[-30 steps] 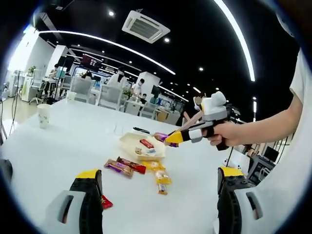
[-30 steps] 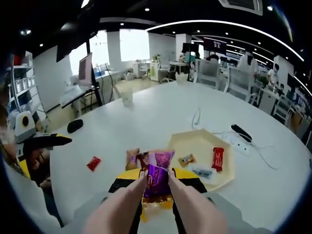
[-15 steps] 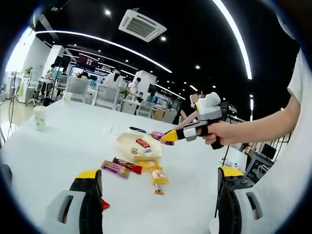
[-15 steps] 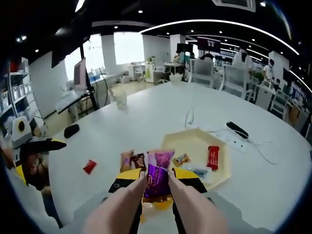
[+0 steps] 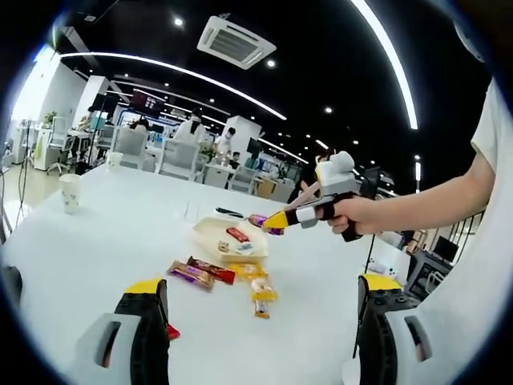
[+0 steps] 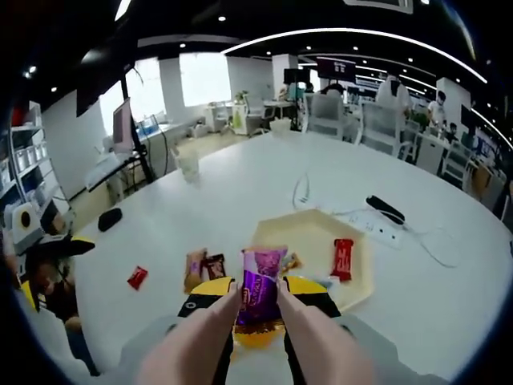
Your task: Place the target food into the container with the food tongs after gripping and lifting it, then release it inside without dropping or visibly crushing the food.
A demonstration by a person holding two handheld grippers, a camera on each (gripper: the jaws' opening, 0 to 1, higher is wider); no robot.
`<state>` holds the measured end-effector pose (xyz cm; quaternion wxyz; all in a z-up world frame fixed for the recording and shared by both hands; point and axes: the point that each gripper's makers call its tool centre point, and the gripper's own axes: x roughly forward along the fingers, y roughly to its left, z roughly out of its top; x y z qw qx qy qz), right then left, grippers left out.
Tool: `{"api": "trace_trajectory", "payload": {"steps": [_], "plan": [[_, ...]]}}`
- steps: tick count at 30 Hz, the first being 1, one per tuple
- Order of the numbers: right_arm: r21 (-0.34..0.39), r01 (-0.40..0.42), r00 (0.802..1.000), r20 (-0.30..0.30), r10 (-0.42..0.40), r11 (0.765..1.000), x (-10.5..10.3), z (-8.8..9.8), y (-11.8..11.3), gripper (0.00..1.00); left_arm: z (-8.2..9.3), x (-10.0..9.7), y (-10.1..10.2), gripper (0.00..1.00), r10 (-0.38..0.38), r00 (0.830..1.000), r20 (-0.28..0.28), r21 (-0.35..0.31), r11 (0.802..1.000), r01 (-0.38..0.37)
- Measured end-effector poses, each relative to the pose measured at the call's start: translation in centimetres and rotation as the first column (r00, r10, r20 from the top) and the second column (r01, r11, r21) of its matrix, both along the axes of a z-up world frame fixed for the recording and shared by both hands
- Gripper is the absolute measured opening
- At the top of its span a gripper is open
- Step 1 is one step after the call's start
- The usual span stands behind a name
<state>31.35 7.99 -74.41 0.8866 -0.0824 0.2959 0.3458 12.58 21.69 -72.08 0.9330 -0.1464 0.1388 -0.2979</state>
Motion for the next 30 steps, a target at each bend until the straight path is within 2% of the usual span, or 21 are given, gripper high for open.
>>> {"api": "trace_trajectory", "payload": {"steps": [8, 9, 12, 15, 25, 27, 28, 30], "plan": [[-0.034, -0.002, 1.000, -0.012, 0.001, 0.999, 0.7, -0.9, 0.2, 0.23, -0.2, 0.0, 0.2, 0.99, 0.013, 1.000, -0.003, -0.004, 1.000, -0.013], [-0.020, 0.028, 0.998, -0.060, -0.030, 0.999, 0.9, -1.5, 0.1, 0.23, -0.2, 0.0, 0.1, 0.99, 0.013, 1.000, 0.000, -0.006, 1.000, -0.013], [-0.022, 0.054, 0.996, -0.071, -0.056, 0.998, 1.5, -2.3, 0.0, 0.23, -0.2, 0.1, -0.1, 0.99, 0.008, 1.000, -0.007, -0.008, 1.000, -0.008], [-0.027, 0.050, 0.997, -0.066, -0.052, 0.998, 1.1, -2.0, 0.3, 0.23, 0.2, 0.1, -0.3, 0.99, 0.004, 1.000, 0.007, -0.007, 1.000, -0.004], [-0.043, 0.055, 0.997, -0.046, -0.057, 0.998, 1.8, -1.7, -0.4, 0.23, 0.2, 0.1, 0.0, 0.99, 0.006, 1.000, 0.005, -0.011, 1.000, -0.006], [-0.047, 0.053, 0.997, -0.055, -0.056, 0.997, 1.7, -1.8, -0.3, 0.23, -0.1, 0.2, 0.0, 0.99, 0.008, 1.000, -0.001, -0.010, 1.000, -0.008], [-0.034, 0.049, 0.995, -0.081, -0.052, 0.998, 1.6, -2.0, 0.0, 0.23, -0.2, 0.2, -0.1, 0.99, 0.007, 1.000, 0.000, -0.010, 1.000, -0.007], [-0.046, 0.047, 0.995, -0.081, -0.051, 0.998, 1.7, -2.2, 0.2, 0.23, -0.4, 0.3, -0.2, 0.99, 0.012, 1.000, -0.005, -0.022, 1.000, -0.012]]}}
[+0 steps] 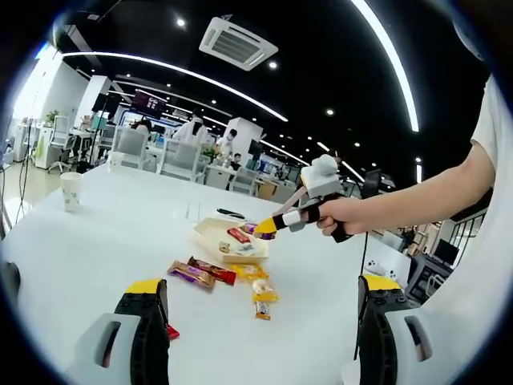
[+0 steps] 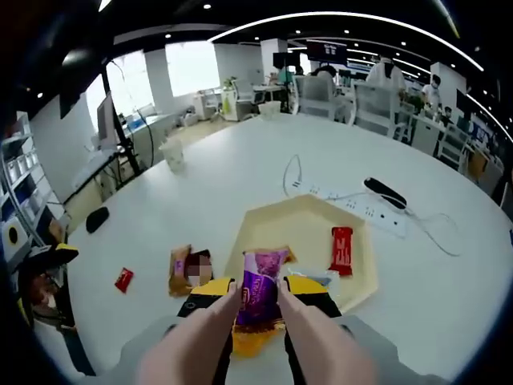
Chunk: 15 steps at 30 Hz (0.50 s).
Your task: Place the target food into the container with the food tongs after gripping and lifting it, then release it inside without dropping or visibly crushing the food.
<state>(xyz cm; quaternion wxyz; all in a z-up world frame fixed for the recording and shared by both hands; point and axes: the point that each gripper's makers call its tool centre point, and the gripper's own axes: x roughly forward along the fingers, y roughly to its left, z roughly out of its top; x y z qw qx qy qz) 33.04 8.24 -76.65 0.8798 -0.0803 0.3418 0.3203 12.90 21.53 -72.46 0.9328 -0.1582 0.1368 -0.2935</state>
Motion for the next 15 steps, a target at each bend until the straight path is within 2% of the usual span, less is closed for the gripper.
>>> {"api": "trace_trajectory", "payload": {"steps": [9, 15], "plan": [[-0.006, -0.011, 1.000, -0.008, 0.011, 1.000, 1.5, 0.2, 1.8, 0.23, 0.0, 0.3, -0.4, 0.99, -0.021, 1.000, -0.007, 0.010, 1.000, 0.022], [0.002, -0.013, 1.000, -0.009, 0.013, 1.000, 2.6, 0.1, 3.1, 0.23, 1.1, 1.1, 0.8, 0.99, 0.001, 1.000, 0.023, 0.011, 1.000, -0.001]]}}
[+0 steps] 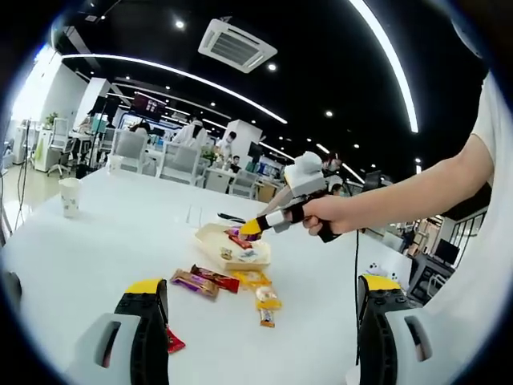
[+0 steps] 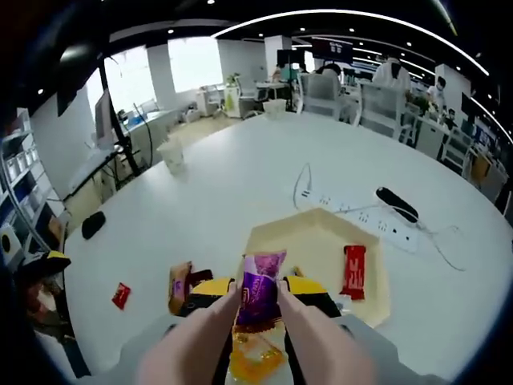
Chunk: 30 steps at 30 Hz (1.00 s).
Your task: Place the target food into the container with the food tongs after gripping and lifting it, then release it inside without dropping or visibly crushing the food.
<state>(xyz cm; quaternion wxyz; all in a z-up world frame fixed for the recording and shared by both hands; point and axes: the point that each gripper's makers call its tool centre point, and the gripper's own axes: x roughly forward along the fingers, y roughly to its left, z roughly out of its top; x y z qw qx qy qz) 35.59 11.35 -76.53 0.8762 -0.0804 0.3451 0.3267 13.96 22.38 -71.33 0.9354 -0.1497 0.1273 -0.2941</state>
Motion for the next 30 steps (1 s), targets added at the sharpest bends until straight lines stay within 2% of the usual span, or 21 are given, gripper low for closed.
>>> {"api": "trace_trajectory", "payload": {"steps": [4, 10, 11, 12, 17, 20, 21, 22, 23, 24, 30], "plan": [[0.036, 0.055, 0.998, -0.015, -0.054, 0.998, 1.2, 0.6, 0.1, 0.23, 0.2, -0.1, 0.9, 0.99, 0.015, 1.000, 0.008, 0.010, 1.000, -0.015], [0.034, 0.061, 0.998, 0.011, -0.062, 0.998, 1.2, 0.8, 0.4, 0.23, 0.4, -0.3, 1.5, 0.99, 0.040, 0.999, 0.013, 0.001, 0.999, -0.040], [0.047, 0.072, 0.997, 0.007, -0.072, 0.996, 1.3, 0.9, 0.4, 0.23, 0.4, -0.4, 1.5, 0.99, 0.043, 0.999, 0.014, -0.003, 0.999, -0.043], [0.094, 0.086, 0.996, -0.018, -0.085, 0.992, 1.0, 1.0, 0.8, 0.23, 0.3, -0.4, 1.4, 0.99, 0.046, 0.999, 0.013, -0.009, 0.999, -0.046], [0.080, 0.126, 0.992, 0.001, -0.126, 0.989, 1.9, 0.6, 0.0, 0.23, -0.1, -1.2, 0.8, 0.99, 0.038, 0.999, 0.003, -0.014, 0.999, -0.038], [0.120, 0.173, 0.985, -0.018, -0.172, 0.978, 2.5, 0.4, -0.5, 0.25, -0.5, -1.6, 0.6, 0.99, 0.032, 0.999, -0.005, -0.008, 0.999, -0.032], [0.155, 0.218, 0.976, -0.040, -0.215, 0.964, 2.8, 0.5, -0.7, 0.25, -0.7, -1.7, 0.6, 0.99, 0.030, 0.999, -0.014, -0.004, 1.000, -0.030], [0.204, 0.248, 0.968, -0.092, -0.233, 0.947, 2.8, 0.6, -0.5, 0.25, -0.7, -1.8, 0.7, 0.99, 0.031, 0.999, -0.017, -0.003, 1.000, -0.031], [0.228, 0.268, 0.962, -0.112, -0.248, 0.936, 2.8, 0.8, -0.4, 0.25, -0.7, -1.8, 0.7, 0.99, 0.033, 0.999, -0.017, -0.002, 0.999, -0.033], [0.242, 0.270, 0.962, -0.102, -0.252, 0.932, 2.9, 1.2, -0.4, 0.25, -0.6, -1.7, 0.9, 0.99, 0.036, 0.999, -0.015, -0.002, 0.999, -0.037], [0.207, 0.206, 0.978, -0.061, -0.198, 0.956, 2.3, 1.4, -0.3, 0.26, -0.3, -1.1, 0.9, 0.99, 0.036, 0.999, -0.014, 0.003, 0.999, -0.036]]}}
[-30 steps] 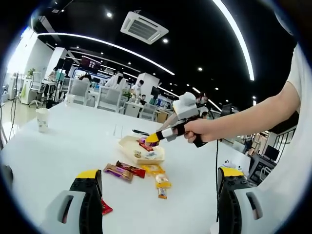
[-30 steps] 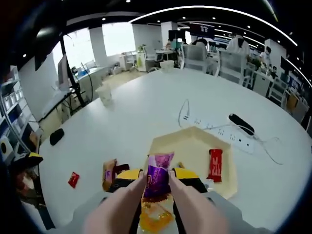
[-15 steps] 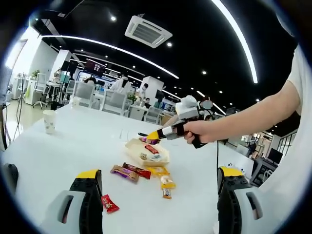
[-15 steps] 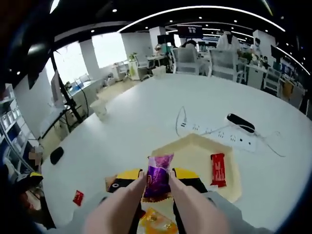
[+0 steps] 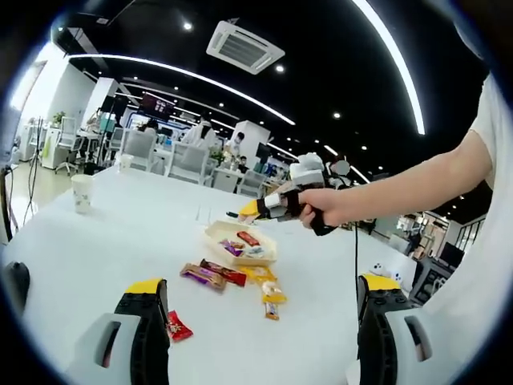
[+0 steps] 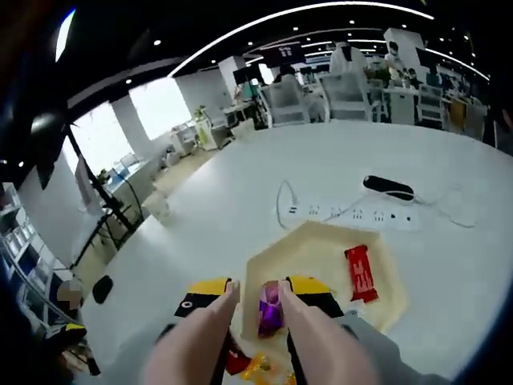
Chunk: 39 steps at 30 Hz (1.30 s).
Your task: Place the target food into the container with the food tongs after gripping and lifting it, then release it inside without dropping or visibly crushing the food.
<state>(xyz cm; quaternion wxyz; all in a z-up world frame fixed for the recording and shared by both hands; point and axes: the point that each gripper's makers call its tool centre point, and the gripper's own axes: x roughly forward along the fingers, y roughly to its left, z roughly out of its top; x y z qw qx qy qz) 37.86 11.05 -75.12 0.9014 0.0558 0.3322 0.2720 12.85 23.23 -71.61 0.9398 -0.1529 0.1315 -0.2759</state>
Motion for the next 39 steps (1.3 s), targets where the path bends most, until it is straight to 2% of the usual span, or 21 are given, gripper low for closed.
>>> {"api": "trace_trajectory", "payload": {"steps": [4, 5, 6, 8, 11, 13, 16, 18, 21, 24, 29, 39], "plan": [[-0.032, -0.023, 1.000, 0.000, 0.023, 0.999, -0.6, -0.4, -0.7, 0.26, 0.5, 0.5, -0.2, 0.99, -0.011, 1.000, 0.005, -0.001, 1.000, 0.011], [-0.056, -0.029, 1.000, -0.002, 0.029, 0.998, -0.7, -0.5, -1.0, 0.26, 1.4, 0.6, -0.2, 0.99, -0.002, 1.000, 0.011, -0.029, 1.000, 0.002], [-0.063, -0.028, 1.000, 0.007, 0.029, 0.998, -0.8, -0.4, -1.3, 0.26, 2.3, 0.9, 0.0, 0.99, 0.012, 0.999, 0.046, -0.039, 0.999, -0.011], [-0.049, -0.030, 0.999, 0.012, 0.030, 0.998, -1.0, 0.0, -1.4, 0.26, 3.0, 1.0, 0.1, 0.99, 0.019, 0.998, 0.061, -0.060, 0.998, -0.016], [-0.049, -0.044, 0.999, 0.019, 0.045, 0.998, -1.6, 0.1, -1.3, 0.26, 2.4, 1.1, -0.1, 0.99, 0.004, 0.999, 0.035, -0.064, 0.998, -0.001], [-0.071, -0.057, 0.998, 0.019, 0.059, 0.996, -2.2, -0.4, -1.5, 0.26, 1.4, 1.0, -0.4, 0.99, -0.021, 1.000, 0.006, -0.009, 1.000, 0.021], [-0.125, -0.059, 0.998, 0.005, 0.060, 0.990, -2.8, -1.3, -2.2, 0.26, 2.0, 0.9, -0.3, 0.99, -0.020, 0.999, 0.036, -0.031, 0.999, 0.021], [-0.129, -0.063, 0.998, 0.000, 0.063, 0.990, -3.2, -1.6, -2.3, 0.26, 1.6, 1.0, -0.1, 0.99, -0.011, 1.000, 0.017, -0.052, 0.999, 0.012], [-0.088, -0.050, 0.999, -0.004, 0.050, 0.995, -3.3, -1.4, -2.0, 0.26, 0.6, 1.0, -0.4, 0.99, -0.027, 1.000, -0.012, -0.051, 0.998, 0.026], [-0.100, -0.078, 0.997, 0.004, 0.079, 0.992, -3.8, -1.3, -1.7, 0.26, 0.1, 1.1, -0.6, 0.99, -0.044, 0.999, -0.021, -0.012, 0.999, 0.044], [-0.082, -0.081, 0.997, 0.009, 0.082, 0.993, -3.8, -1.1, -1.5, 0.26, 0.6, 1.4, -0.7, 0.99, -0.035, 0.999, -0.009, -0.025, 0.999, 0.035], [-0.068, -0.099, 0.994, 0.036, 0.101, 0.993, -4.6, -0.2, -1.6, 0.26, 0.3, 1.1, -1.2, 0.99, -0.061, 0.998, -0.009, 0.012, 0.998, 0.061]]}}
